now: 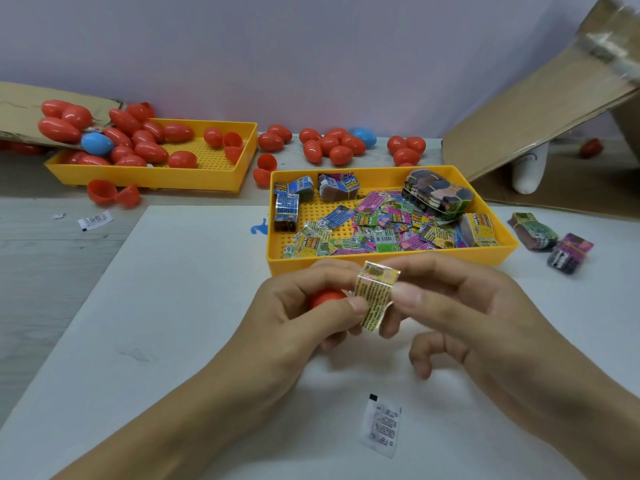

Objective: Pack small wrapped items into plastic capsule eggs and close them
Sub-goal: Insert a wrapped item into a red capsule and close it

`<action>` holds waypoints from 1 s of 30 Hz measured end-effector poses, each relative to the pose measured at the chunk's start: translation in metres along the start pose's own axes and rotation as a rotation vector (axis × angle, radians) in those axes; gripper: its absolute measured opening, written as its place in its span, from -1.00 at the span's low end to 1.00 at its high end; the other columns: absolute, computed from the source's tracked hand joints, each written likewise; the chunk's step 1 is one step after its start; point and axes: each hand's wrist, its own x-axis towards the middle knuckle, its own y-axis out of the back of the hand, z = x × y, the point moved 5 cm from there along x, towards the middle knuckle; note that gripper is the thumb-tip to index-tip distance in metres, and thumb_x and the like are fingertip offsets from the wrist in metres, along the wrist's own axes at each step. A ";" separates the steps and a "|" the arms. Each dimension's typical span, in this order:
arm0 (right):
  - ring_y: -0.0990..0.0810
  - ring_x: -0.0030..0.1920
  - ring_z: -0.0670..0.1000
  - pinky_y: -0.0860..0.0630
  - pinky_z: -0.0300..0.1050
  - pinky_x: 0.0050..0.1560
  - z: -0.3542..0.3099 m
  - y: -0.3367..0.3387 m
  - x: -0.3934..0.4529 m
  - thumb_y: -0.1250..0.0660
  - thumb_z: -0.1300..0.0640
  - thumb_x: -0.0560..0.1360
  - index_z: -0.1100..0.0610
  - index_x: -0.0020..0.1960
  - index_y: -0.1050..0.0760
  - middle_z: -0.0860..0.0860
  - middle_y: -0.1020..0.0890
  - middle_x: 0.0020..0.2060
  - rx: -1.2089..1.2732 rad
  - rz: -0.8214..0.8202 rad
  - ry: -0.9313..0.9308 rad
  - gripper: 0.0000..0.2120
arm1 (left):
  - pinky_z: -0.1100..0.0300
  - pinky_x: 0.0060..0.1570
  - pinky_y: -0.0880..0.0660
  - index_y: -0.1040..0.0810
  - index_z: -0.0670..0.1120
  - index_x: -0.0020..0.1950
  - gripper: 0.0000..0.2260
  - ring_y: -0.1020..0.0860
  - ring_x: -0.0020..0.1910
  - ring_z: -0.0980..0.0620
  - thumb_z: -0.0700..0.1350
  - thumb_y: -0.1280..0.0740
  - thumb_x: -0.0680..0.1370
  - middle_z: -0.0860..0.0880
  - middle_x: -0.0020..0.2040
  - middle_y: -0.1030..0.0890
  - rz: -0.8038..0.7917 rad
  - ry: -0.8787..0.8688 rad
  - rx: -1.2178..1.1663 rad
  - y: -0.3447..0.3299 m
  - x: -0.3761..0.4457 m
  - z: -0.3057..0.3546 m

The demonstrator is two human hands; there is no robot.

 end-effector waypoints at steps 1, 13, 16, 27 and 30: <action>-0.65 -0.25 0.00 -0.49 -0.14 -0.47 -0.001 0.000 0.000 -0.54 0.06 0.33 0.08 0.02 -0.68 0.09 -0.69 -0.21 -0.025 0.008 0.027 -0.72 | 0.31 -0.36 -0.37 -0.68 -0.15 -0.13 -0.84 -0.49 -0.26 0.04 -0.11 -0.42 0.36 -0.09 -0.03 -0.61 -0.006 -0.006 -0.007 0.000 0.000 0.001; -0.63 -0.37 -0.07 -0.51 -0.20 -0.46 -0.004 0.005 -0.005 -0.41 0.20 0.35 0.05 -0.14 -0.69 0.07 -0.68 -0.33 -0.205 0.169 0.231 -0.86 | 0.33 -0.28 -0.39 -0.69 -0.03 -0.23 -0.89 -0.52 -0.23 0.09 -0.10 -0.37 0.33 0.02 -0.03 -0.61 -0.078 -0.022 0.000 -0.005 -0.004 0.007; -0.59 -0.39 -0.11 -0.53 -0.23 -0.44 -0.009 0.004 -0.008 -0.42 0.15 0.37 0.02 -0.12 -0.66 0.03 -0.69 -0.27 -0.245 0.214 0.304 -0.90 | 0.37 -0.12 -0.43 -0.68 -0.07 -0.22 -0.91 -0.55 -0.07 0.07 -0.09 -0.41 0.38 -0.04 -0.01 -0.57 -0.102 -0.082 0.148 -0.012 -0.006 0.011; -0.66 -0.36 0.01 -0.52 -0.19 -0.51 -0.007 0.004 -0.009 -0.42 0.23 0.41 -0.08 -0.08 -0.70 0.03 -0.70 -0.26 -0.323 0.241 0.387 -0.77 | 0.37 -0.02 -0.44 -0.64 -0.11 -0.23 -0.85 -0.56 0.04 0.07 -0.04 -0.39 0.41 -0.03 0.01 -0.55 -0.080 -0.099 0.215 -0.015 -0.009 0.015; -0.67 -0.28 0.01 -0.52 -0.17 -0.53 -0.010 -0.001 -0.011 -0.41 0.09 0.39 -0.12 -0.08 -0.70 -0.04 -0.71 -0.22 -0.358 0.205 0.417 -0.83 | 0.38 -0.01 -0.42 -0.62 0.01 -0.27 -0.91 -0.56 0.05 0.08 -0.02 -0.39 0.42 -0.03 0.01 -0.56 -0.056 -0.118 0.225 -0.014 -0.009 0.017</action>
